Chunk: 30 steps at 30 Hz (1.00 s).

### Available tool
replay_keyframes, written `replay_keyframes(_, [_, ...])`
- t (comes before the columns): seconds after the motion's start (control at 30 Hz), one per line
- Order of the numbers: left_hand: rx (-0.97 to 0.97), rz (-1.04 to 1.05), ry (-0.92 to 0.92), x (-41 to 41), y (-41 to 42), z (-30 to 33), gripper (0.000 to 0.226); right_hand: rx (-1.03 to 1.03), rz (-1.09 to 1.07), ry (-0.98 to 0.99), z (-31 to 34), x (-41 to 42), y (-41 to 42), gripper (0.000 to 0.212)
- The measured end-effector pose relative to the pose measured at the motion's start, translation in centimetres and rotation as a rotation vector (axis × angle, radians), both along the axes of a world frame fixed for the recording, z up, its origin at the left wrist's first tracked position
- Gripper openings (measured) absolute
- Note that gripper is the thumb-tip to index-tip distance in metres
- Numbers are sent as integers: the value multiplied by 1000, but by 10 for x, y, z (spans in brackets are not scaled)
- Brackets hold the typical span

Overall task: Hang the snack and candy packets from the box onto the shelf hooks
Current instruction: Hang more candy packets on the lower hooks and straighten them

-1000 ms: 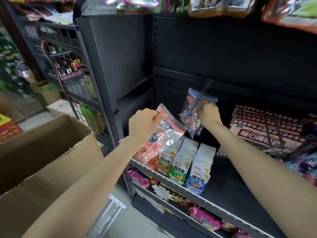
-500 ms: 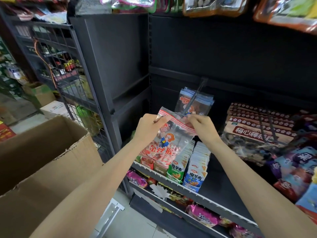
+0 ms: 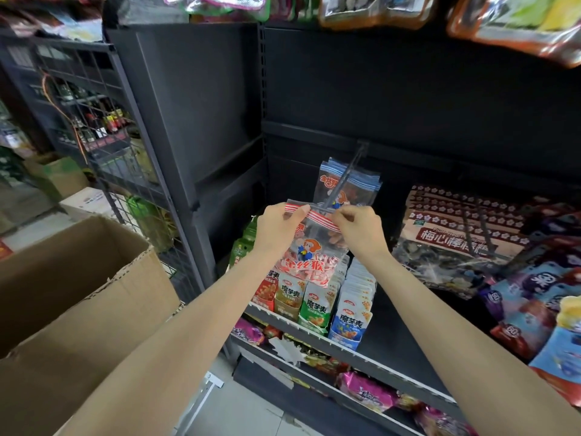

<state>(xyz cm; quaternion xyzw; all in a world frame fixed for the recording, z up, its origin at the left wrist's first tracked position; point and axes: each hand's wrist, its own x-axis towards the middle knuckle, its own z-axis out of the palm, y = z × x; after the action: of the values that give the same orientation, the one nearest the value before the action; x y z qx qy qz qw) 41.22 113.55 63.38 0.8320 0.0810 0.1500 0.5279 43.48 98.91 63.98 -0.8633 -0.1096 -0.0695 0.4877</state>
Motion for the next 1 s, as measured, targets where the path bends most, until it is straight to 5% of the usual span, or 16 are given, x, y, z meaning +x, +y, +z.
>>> replay_keyframes(0.57, [60, -5, 52, 14, 8, -11, 32, -141, 27, 10, -2, 6, 2, 26])
replay_keyframes(0.77, [187, 7, -17, 30, 0, -11, 25, -264, 34, -249, -3, 13, -6, 7])
replay_keyframes(1.0, [547, 27, -41, 69, -11, -1, 25, -408, -71, -245, -7, 44, -13, 34])
